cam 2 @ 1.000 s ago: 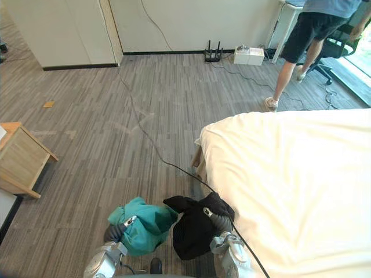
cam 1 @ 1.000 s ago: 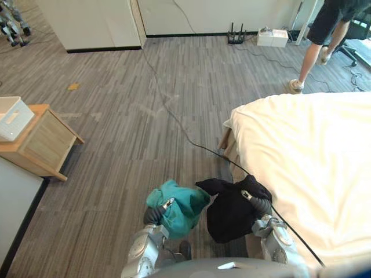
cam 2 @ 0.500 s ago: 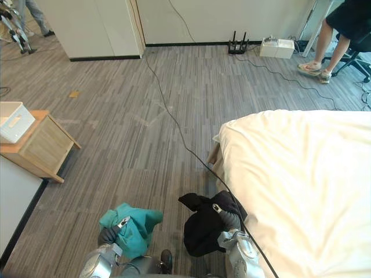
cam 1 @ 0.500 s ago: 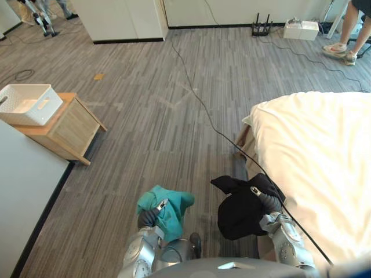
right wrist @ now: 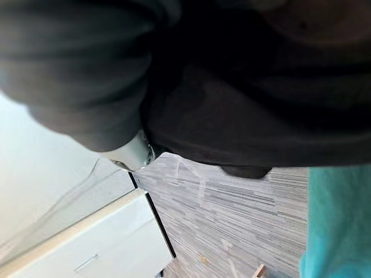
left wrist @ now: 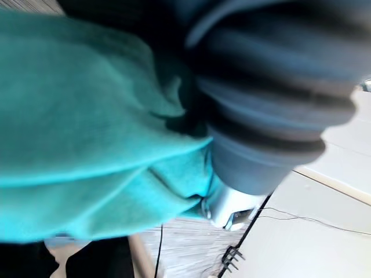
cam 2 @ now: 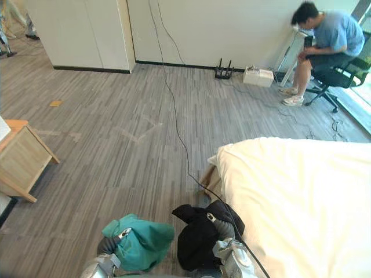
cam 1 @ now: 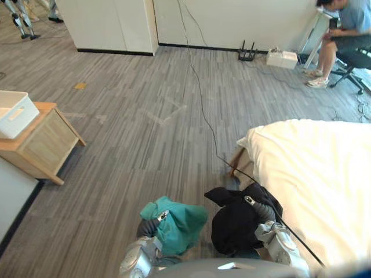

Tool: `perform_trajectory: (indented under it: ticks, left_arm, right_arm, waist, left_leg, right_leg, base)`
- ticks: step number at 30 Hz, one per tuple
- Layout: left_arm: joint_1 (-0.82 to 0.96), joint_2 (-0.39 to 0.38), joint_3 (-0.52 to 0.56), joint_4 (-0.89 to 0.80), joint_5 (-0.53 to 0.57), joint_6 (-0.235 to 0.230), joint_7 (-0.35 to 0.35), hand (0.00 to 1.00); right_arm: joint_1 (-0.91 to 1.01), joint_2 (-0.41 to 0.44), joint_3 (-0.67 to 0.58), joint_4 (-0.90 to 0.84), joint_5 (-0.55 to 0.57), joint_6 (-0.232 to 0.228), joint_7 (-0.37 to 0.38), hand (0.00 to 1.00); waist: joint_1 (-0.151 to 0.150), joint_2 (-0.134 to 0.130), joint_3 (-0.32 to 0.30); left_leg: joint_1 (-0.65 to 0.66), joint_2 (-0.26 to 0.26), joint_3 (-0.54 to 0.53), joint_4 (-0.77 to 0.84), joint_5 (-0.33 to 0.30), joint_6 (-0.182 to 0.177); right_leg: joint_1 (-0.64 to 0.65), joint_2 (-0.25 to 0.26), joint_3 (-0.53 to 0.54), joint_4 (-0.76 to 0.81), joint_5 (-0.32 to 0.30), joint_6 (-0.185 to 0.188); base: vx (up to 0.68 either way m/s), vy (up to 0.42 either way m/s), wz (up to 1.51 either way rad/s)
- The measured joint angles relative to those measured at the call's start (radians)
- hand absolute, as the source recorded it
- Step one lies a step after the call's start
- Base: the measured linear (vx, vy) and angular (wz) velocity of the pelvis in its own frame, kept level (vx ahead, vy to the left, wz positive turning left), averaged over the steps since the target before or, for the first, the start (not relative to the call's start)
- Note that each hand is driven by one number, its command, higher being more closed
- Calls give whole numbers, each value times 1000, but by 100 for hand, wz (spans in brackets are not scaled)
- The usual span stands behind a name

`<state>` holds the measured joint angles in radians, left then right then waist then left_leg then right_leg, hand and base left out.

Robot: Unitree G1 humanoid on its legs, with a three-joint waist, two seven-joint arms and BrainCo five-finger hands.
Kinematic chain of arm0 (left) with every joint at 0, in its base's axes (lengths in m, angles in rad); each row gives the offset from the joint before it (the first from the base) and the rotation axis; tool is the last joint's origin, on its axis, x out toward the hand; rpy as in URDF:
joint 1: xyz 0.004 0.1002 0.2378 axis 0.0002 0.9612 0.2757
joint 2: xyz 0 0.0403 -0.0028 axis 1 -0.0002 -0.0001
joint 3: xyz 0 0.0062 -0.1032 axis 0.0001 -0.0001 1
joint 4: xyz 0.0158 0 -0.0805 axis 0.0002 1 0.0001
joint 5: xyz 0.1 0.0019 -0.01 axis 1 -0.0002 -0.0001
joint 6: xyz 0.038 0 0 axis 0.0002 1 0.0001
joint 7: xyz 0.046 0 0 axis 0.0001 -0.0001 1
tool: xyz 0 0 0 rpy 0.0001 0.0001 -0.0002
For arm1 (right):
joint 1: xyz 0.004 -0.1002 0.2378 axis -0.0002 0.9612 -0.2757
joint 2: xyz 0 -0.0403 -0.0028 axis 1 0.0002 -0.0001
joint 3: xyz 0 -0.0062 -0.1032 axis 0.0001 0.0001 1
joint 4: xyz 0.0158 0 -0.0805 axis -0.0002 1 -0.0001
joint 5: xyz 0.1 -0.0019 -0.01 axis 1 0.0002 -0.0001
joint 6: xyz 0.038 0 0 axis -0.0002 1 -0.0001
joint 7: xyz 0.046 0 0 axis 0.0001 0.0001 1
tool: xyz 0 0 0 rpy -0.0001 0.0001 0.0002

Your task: Tidy the bed and pick cloth on bed and put in laundry

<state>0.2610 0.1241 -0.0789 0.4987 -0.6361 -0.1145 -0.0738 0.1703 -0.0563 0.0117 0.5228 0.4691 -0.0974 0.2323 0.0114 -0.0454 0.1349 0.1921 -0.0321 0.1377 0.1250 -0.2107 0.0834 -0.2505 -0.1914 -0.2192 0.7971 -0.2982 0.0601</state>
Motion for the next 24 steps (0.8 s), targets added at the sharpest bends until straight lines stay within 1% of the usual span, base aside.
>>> perform_trajectory:
  ticks: [1,2,3,4,5,6,7,8,9,10,11,12,13,14,15,16,17,18,19,20,21,22,23,24]
  left_arm:
    - [-13,1,1,0,0,5,6,100]
    - [-26,2,3,0,1,13,9,100]
    - [-34,2,2,2,1,18,9,100]
    - [-40,-1,2,5,1,20,9,100]
    - [-35,1,4,8,1,19,8,100]
    - [-30,3,4,11,1,16,7,100]
    - [-31,5,5,38,1,14,6,100]
    - [-42,-19,3,76,2,14,5,100]
    - [-40,-27,5,81,3,12,5,100]
    - [-40,-35,3,84,3,10,5,100]
    - [-38,-42,2,84,3,9,4,100]
    - [-37,-42,2,84,2,8,2,100]
    - [-33,-43,4,84,1,2,-7,100]
    - [-19,-49,10,82,1,-9,-18,100]
    - [-8,-53,14,78,1,-12,-24,100]
    - [3,-67,28,62,0,-15,-33,100]
    - [7,-72,32,50,0,-15,-36,100]
    - [17,-74,33,19,-3,-14,-40,100]
    - [32,-75,36,-8,-4,-14,-50,100]
    - [36,-75,40,-16,-8,-14,-54,100]
    - [40,-75,54,-18,-22,-14,-55,100]
    - [40,-75,57,-19,-24,-14,-55,100]
    - [40,-76,61,-20,-37,-14,-55,100]
    - [32,-80,64,-21,-52,-13,-58,100]
  right_arm:
    - [0,-4,-1,0,1,0,0,100]
    - [1,-4,-3,-8,12,0,-1,100]
    - [2,-4,-4,-16,21,0,-1,100]
    - [2,-4,-6,-26,31,0,-2,100]
    - [1,-3,-5,-30,35,0,-1,100]
    - [1,-3,-5,-30,35,0,0,100]
    - [1,-10,-13,-31,36,-2,0,100]
    - [-8,-30,-29,-29,36,-4,0,100]
    - [-18,-32,-33,-29,36,-4,0,100]
    - [-34,-33,-40,-32,36,-8,1,100]
    - [-41,-35,-44,-34,36,-8,1,100]
    - [-43,-35,-44,-34,36,-8,2,100]
    - [-45,-35,-43,-34,35,-8,6,100]
    - [-43,-34,-37,-33,33,-9,20,100]
    - [-42,-29,-34,-33,29,-14,29,100]
    - [-41,-32,-34,-33,16,-21,43,100]
    - [-41,-33,-34,-34,15,-23,44,100]
    - [-34,-34,-35,-33,13,-23,44,100]
    - [-24,-35,-38,-34,4,-27,44,100]
    - [-19,-36,-39,-34,-6,-32,44,100]
    - [-5,-36,-39,-32,-34,-39,48,100]
    - [-1,-36,-40,-31,-41,-40,52,100]
    - [4,-37,-40,-31,-52,-43,59,100]
    - [6,-40,-49,-20,-63,-48,70,100]
  waist:
    - [-10,12,8]
    - [-20,26,16]
    - [-23,32,20]
    - [-24,37,23]
    - [-20,29,24]
    - [-19,23,26]
    - [-26,24,29]
    - [-19,77,31]
    - [-18,86,30]
    - [-24,97,34]
    - [-27,103,31]
    - [-25,104,31]
    - [-23,110,34]
    - [-18,126,44]
    - [-16,131,48]
    - [-13,133,59]
    - [-8,129,67]
    - [0,116,78]
    - [9,112,80]
    - [12,113,80]
    - [20,115,80]
    - [21,114,80]
    - [22,113,77]
    - [22,115,75]
  left_leg:
    - [16,18,-21,-1,-4,-7]
    - [31,36,-49,-1,-10,-17]
    - [39,43,-60,0,-15,-27]
    - [59,51,-72,-1,-33,-56]
    - [89,52,-75,1,-57,-94]
    - [102,51,-77,6,-77,-109]
    - [129,67,-100,37,-136,-118]
    - [139,110,-102,65,-170,-143]
    - [135,121,-101,83,-171,-145]
    - [105,138,-101,150,-163,-150]
    - [56,158,-101,261,-141,-162]
    - [28,168,-100,325,-119,-166]
    - [-50,198,-104,513,-37,-182]
    - [-138,238,-105,697,115,-181]
    - [-177,255,-105,780,128,-187]
    - [-273,270,-99,972,94,-166]
    - [-308,263,-87,1023,76,-165]
    - [-361,233,-82,1036,47,-165]
    - [-399,205,-67,968,17,-163]
    - [-413,192,-59,914,1,-160]
    - [-425,144,0,671,-27,-152]
    - [-418,128,26,576,-26,-152]
    - [-407,106,71,423,-13,-151]
    - [-375,82,149,162,62,-145]
  right_leg:
    - [-9,24,-16,-109,7,-6]
    - [-22,55,-19,-263,56,-8]
    - [-28,63,-18,-337,91,-8]
    - [-40,70,-9,-469,172,-2]
    - [-40,66,2,-571,249,7]
    - [-37,62,7,-594,273,11]
    - [-44,55,5,-526,354,-41]
    - [-70,84,-15,-420,266,-82]
    - [-85,89,-19,-381,230,-94]
    - [-100,90,-35,-327,180,-104]
    - [-94,102,-48,-313,144,-114]
    - [-85,112,-50,-314,131,-119]
    - [-44,141,-56,-341,110,-124]
    - [24,179,-59,-399,99,-138]
    - [54,192,-59,-425,97,-142]
    - [118,207,-54,-470,92,-150]
    - [149,207,-45,-487,87,-149]
    - [203,204,-39,-528,83,-152]
    - [242,203,-34,-566,81,-156]
    - [261,201,-31,-581,78,-160]
    - [319,185,-26,-614,64,-161]
    - [332,177,-29,-625,61,-161]
    - [351,165,-37,-638,57,-143]
    - [395,160,-62,-675,57,-119]
  base:
    - [467,-74,85]
    - [400,-86,78]
    - [412,-110,79]
    - [447,-151,61]
    - [464,-174,53]
    - [487,-231,54]
    - [473,-254,42]
    - [460,-255,32]
    - [454,-253,12]
    - [444,-263,15]
    - [442,-271,16]
    - [410,-266,4]
    - [448,-278,-11]
    - [441,-244,-11]
    - [436,-180,-12]
    - [310,-72,-11]
    - [393,-85,-15]
    - [355,-73,-18]
    - [335,-64,-16]
    - [391,-17,-17]
    - [360,20,-7]
    - [436,57,1]
    - [397,83,25]
    - [497,119,30]
